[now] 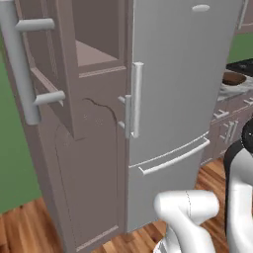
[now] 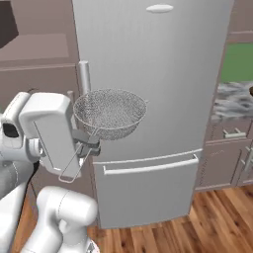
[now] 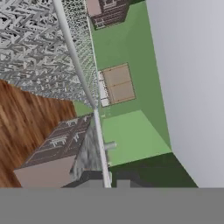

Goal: Open the cabinet and setup a tea strainer by placing it in the bowl upright.

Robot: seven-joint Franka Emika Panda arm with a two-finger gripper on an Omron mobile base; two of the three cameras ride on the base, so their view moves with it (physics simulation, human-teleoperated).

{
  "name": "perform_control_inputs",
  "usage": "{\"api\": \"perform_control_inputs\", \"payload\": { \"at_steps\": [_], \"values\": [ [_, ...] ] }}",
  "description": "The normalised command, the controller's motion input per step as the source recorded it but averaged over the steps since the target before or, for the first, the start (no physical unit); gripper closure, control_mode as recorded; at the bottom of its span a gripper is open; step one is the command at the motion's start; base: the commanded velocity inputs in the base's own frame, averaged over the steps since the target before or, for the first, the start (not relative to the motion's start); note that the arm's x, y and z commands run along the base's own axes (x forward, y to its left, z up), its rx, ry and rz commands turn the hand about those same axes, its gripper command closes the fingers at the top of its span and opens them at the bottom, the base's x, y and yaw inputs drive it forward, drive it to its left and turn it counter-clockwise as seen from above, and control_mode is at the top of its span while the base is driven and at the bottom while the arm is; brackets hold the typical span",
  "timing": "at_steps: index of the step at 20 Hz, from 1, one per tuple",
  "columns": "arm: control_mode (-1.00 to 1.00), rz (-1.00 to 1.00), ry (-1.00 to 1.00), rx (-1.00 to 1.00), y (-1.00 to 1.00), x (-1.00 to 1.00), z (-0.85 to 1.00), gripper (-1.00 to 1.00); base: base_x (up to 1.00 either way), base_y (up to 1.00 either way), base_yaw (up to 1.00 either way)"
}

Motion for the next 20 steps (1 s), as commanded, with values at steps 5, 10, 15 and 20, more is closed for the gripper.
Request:
{"api": "perform_control_inputs", "payload": {
  "at_steps": [5, 10, 15, 20],
  "values": [
    [1.00, 0.00, 0.00, 0.00, 0.00, 0.00, 0.00, 1.00, -0.53, -0.01, -0.36],
    [1.00, 0.00, 0.00, 0.00, 0.00, 0.00, 0.00, 1.00, 0.00, -0.25, -0.16],
    [1.00, 0.00, 0.00, 0.00, 0.00, 0.00, 0.00, 1.00, 0.29, -0.25, 0.00],
    [1.00, 0.00, 0.00, 0.00, 0.00, 0.00, 0.00, 1.00, 0.41, -0.53, 0.15]
  ]
}}
